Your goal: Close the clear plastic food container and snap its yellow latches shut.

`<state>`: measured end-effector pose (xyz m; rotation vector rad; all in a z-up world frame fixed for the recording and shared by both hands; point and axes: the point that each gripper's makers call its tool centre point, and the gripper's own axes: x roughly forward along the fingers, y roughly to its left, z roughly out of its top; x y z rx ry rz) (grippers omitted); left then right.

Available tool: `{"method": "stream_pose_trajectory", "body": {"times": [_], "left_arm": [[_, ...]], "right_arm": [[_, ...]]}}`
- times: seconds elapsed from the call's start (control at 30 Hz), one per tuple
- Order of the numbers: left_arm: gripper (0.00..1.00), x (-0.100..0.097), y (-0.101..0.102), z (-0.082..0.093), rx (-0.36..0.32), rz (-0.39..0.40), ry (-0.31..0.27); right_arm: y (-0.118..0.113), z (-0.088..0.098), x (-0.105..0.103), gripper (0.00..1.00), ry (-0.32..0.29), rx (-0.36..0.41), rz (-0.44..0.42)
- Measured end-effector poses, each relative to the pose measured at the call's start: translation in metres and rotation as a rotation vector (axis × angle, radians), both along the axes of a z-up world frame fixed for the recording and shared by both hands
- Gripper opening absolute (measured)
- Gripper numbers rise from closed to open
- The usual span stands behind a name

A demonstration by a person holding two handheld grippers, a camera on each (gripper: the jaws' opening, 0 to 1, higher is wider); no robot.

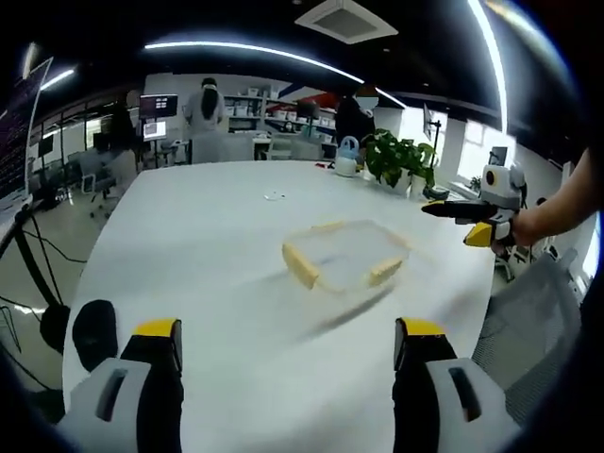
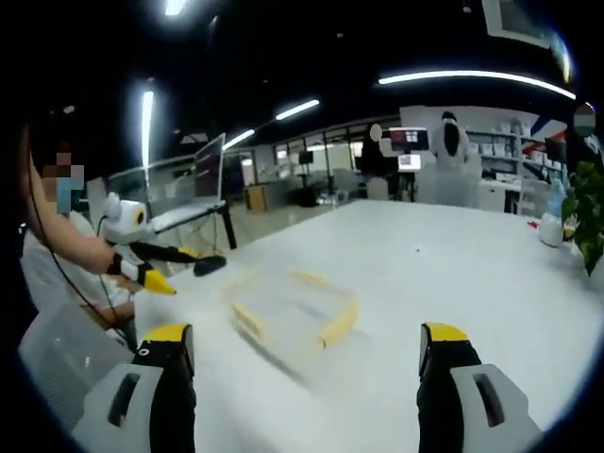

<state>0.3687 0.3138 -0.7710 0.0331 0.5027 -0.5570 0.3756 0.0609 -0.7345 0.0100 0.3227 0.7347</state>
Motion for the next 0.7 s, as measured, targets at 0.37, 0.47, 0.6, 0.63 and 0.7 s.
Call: {"method": "stream_pose_trajectory", "body": {"times": [0.37, 0.47, 0.6, 0.63, 0.7], "left_arm": [[0.94, -0.012, 0.005, 0.005, -0.03, 0.057, -0.02], [0.94, -0.018, 0.003, 0.007, -0.053, 0.061, -0.027], [0.94, -0.026, -0.003, 0.009, -0.071, 0.051, -0.033], [0.93, -0.028, -0.004, 0.009, -0.074, 0.047, -0.035], [0.93, -0.032, -0.006, 0.01, -0.081, 0.037, -0.048]], "right_arm": [[-0.009, 0.009, -0.013, 1.0, -0.037, 0.013, -0.048], [-0.008, 0.01, -0.019, 1.0, -0.039, 0.021, -0.056], [-0.007, 0.008, -0.029, 1.0, -0.035, 0.033, -0.062], [-0.007, 0.007, -0.031, 1.0, -0.032, 0.034, -0.06], [-0.007, 0.004, -0.037, 1.0, -0.03, 0.031, -0.058]]}}
